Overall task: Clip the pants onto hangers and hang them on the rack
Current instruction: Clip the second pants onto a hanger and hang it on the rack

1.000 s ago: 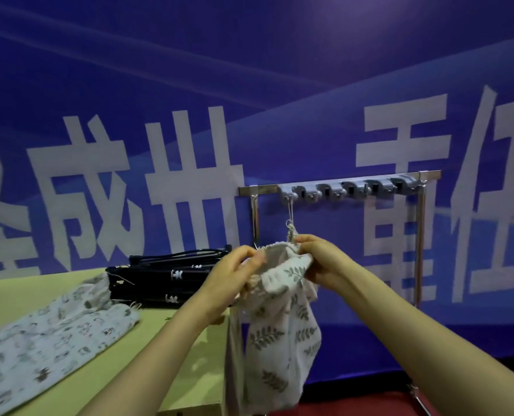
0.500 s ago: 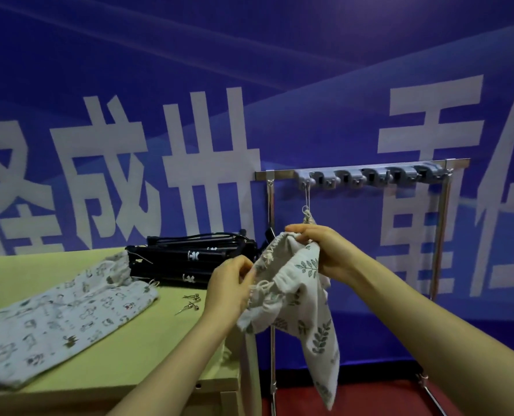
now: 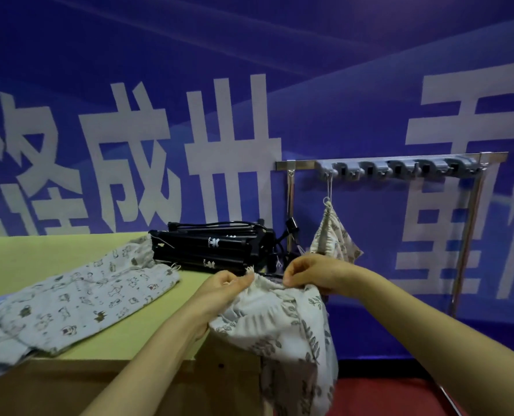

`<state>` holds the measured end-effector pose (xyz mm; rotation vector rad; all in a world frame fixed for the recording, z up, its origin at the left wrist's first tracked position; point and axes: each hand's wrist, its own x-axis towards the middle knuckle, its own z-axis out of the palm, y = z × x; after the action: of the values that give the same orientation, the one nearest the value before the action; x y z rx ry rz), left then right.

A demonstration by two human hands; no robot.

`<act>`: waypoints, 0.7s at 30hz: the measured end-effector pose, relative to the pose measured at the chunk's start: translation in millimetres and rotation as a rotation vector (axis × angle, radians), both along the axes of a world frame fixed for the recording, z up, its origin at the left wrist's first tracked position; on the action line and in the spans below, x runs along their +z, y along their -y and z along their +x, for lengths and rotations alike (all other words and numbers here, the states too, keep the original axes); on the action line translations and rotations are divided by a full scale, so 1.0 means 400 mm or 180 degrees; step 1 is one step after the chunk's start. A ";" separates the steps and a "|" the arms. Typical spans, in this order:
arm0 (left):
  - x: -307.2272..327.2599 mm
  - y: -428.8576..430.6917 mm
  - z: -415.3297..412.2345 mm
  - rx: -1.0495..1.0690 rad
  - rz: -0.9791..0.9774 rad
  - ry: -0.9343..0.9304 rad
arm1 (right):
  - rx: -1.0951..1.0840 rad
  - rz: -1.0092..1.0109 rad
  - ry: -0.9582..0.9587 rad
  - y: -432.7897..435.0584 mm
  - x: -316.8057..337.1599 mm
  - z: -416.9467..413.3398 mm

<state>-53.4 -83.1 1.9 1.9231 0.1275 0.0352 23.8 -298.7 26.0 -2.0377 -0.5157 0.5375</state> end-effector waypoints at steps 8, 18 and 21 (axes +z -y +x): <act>-0.070 -0.089 -0.036 0.0132 0.0042 0.0036 | -0.0001 -0.0764 0.1486 -0.182 -0.001 -0.006; -0.104 -0.171 -0.003 0.0803 -0.0103 -0.0406 | 0.0140 -0.1091 0.1917 -0.372 -0.079 0.053; -0.113 -0.178 0.014 0.0870 -0.0140 -0.0521 | -0.0013 -0.1346 0.2006 -0.399 -0.118 0.070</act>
<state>-47.8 -11.8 -43.2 1.8514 0.4967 0.0573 51.8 -139.3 -21.0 -2.6177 -0.8169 -0.0265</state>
